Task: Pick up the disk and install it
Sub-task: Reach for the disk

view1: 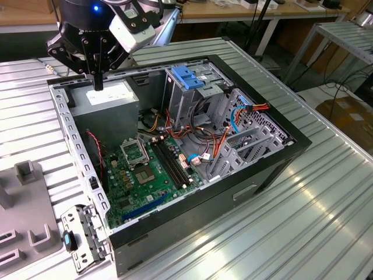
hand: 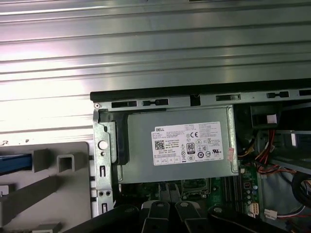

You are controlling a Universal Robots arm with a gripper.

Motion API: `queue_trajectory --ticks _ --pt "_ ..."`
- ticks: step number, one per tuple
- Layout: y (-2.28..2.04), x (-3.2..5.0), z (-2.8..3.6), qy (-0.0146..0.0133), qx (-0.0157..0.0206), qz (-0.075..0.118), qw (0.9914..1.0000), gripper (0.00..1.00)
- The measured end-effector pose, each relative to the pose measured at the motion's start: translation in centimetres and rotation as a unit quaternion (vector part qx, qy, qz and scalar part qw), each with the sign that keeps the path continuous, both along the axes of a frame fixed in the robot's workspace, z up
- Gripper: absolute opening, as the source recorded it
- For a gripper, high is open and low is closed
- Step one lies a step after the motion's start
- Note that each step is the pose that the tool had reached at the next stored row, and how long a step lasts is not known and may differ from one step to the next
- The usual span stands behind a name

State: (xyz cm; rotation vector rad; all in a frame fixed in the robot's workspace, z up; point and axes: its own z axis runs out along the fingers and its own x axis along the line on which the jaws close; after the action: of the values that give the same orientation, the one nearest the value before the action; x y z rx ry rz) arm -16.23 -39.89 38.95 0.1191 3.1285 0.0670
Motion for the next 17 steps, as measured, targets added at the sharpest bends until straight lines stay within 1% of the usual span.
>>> queue_trajectory --ticks 17 --pt "0.0 -0.49 -0.04 0.0007 0.0 0.0 1.0 0.11"
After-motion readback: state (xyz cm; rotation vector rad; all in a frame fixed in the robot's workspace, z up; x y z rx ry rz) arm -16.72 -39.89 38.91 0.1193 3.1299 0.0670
